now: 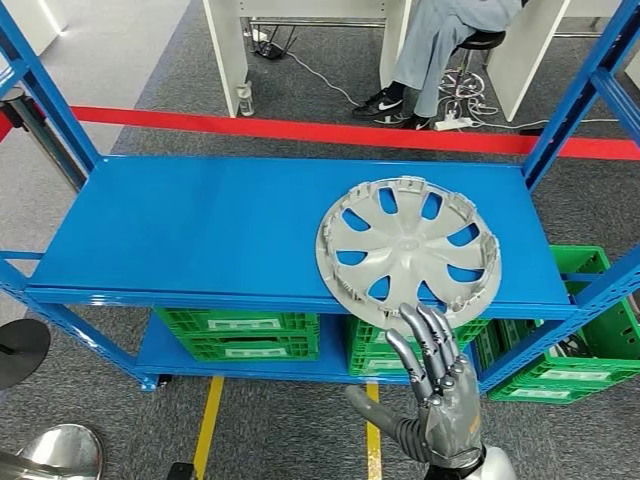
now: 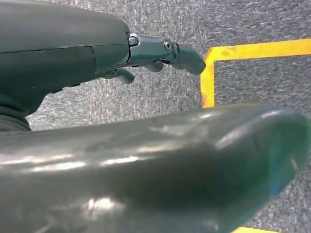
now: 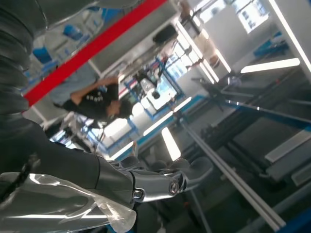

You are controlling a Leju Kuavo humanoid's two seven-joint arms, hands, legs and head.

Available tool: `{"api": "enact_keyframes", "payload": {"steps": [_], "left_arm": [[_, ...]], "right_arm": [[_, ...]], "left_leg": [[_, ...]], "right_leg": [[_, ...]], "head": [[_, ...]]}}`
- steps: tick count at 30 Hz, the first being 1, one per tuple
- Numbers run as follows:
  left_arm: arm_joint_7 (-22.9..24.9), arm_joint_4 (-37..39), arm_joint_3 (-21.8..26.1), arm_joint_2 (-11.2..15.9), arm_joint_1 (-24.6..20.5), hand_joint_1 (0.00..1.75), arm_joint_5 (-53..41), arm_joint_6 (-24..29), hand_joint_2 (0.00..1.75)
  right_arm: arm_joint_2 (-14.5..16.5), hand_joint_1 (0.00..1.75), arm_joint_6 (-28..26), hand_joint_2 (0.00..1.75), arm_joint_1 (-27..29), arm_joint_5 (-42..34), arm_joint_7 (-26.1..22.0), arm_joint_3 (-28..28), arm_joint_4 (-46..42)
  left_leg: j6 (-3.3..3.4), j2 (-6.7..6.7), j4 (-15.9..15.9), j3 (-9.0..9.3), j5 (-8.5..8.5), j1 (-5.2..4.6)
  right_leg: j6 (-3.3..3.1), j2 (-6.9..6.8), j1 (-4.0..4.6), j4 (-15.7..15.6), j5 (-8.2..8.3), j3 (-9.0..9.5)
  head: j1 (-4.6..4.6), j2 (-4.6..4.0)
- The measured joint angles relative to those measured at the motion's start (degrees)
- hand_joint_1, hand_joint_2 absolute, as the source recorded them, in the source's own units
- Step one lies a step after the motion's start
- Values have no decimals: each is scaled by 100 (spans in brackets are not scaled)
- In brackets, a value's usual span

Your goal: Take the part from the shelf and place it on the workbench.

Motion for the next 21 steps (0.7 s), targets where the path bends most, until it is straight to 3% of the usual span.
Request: {"api": "enact_keyframes", "payload": {"steps": [4, 9, 17, 21], "left_arm": [[-198, 0, 11, -7, 1, 0, -4, 9, 0], [-275, 0, 40, -20, 1, 0, 1, -21, 0], [-261, 0, 94, -50, -3, 0, -46, -102, 0], [-216, 0, 96, -53, -9, 0, -111, -140, 0]], "right_arm": [[456, 0, -4, 175, 254, 510, -190, -430, 1], [699, 0, -4, 175, 508, 761, -158, -664, 18], [723, 0, -4, 175, 647, 1421, 491, -707, 186], [567, 0, -4, 175, 585, 1682, 1189, -525, 459]], "left_leg": [[0, 0, 0, 0, 0, 1], [0, 0, -1, -1, 0, 2], [0, 0, -1, -1, 0, 1], [0, 0, -1, -1, 0, 0]], "right_leg": [[-1, 0, 1, 0, -1, 0], [-3, 0, 2, 1, -3, 2], [-2, 0, 1, 1, -2, 4], [-1, -1, 1, 1, -1, 5]], "head": [[-1, 0], [1, 0], [2, 0], [2, 0]]}}
